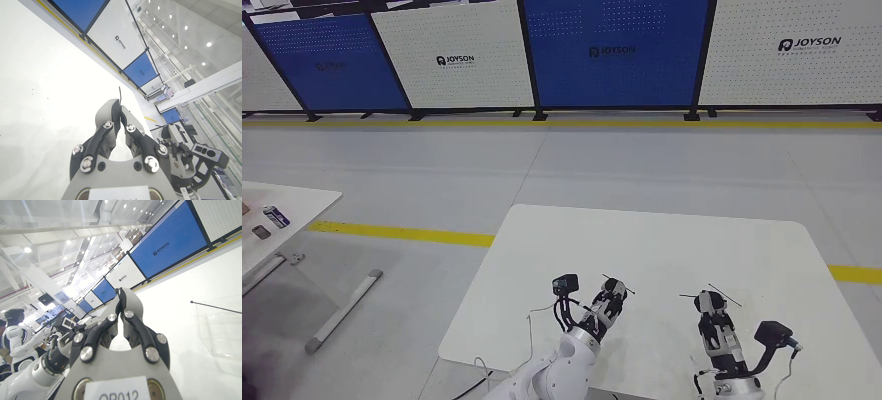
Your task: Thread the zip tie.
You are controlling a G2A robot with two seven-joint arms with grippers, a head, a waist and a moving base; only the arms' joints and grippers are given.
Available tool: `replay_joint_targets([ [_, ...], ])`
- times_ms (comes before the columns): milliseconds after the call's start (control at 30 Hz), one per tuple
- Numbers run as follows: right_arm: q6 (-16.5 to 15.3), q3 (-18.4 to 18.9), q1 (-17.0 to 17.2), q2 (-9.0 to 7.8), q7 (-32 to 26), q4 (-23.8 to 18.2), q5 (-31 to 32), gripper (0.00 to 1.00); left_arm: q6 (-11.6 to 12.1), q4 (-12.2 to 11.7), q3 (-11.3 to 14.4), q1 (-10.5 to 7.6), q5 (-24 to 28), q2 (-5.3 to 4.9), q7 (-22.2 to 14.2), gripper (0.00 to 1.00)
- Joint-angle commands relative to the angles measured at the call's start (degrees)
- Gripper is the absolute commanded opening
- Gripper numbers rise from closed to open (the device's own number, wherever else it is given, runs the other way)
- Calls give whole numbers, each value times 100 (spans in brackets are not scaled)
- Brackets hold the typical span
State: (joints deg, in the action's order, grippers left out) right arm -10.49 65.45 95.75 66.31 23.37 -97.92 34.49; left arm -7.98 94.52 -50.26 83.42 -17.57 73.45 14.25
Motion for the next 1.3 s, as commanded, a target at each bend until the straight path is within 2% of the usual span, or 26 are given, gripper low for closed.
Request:
replay_joint_targets([
  [0,0,0,0,0,0,0,0,0,0,0,0,0,0,0,0,0],
  [300,85,-28,-31,36,47,11,-118,0,0,0,0,0,0,0,0,0],
  [333,71,-74,-44,61,139,11,-235,0,0,0,0,0,0,0,0,0],
  [400,348,-256,-122,139,617,83,-39,0,0,0,0,0,0,0,0,0],
  [467,463,-501,-200,220,885,153,20,0,0,0,0,0,0,0,0,0],
  [533,537,-592,-250,274,1144,220,35,0,0,0,0,0,0,0,0,0],
  [1067,537,-592,-250,274,1144,220,35,0,0,0,0,0,0,0,0,0],
  [1267,531,-536,-243,350,1223,204,-353,0,0,0,0,0,0,0,0,0],
])
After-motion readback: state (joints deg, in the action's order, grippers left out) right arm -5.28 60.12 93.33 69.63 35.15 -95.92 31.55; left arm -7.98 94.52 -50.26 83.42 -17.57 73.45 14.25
